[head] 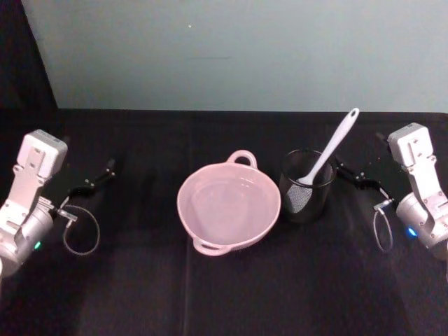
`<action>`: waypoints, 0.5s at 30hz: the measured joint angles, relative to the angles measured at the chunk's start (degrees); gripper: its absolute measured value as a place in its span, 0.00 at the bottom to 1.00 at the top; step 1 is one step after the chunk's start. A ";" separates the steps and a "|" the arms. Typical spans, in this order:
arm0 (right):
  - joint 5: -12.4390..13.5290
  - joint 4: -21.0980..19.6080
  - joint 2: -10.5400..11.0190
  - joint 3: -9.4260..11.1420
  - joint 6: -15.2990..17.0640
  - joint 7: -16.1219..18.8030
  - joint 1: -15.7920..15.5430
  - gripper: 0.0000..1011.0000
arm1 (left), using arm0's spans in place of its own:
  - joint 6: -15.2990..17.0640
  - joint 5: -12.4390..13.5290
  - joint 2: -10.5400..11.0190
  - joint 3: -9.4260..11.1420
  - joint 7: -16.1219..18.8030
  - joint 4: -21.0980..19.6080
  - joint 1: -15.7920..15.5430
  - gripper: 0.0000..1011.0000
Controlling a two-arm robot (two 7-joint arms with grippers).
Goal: Use the one hand to pick up the spoon and stir the clear water in the bowl.
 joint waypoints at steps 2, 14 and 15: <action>0.00 0.01 0.02 0.01 -0.02 0.00 0.00 0.99 | 0.00 0.00 0.00 0.00 0.00 0.00 0.00 1.00; 0.14 0.05 0.15 -0.01 -0.18 0.11 0.03 0.99 | 0.00 0.00 0.00 0.00 0.00 0.00 0.00 1.00; 0.17 0.05 0.16 -0.02 -0.19 0.11 0.03 0.99 | 0.00 0.00 0.00 0.00 0.00 0.00 0.00 1.00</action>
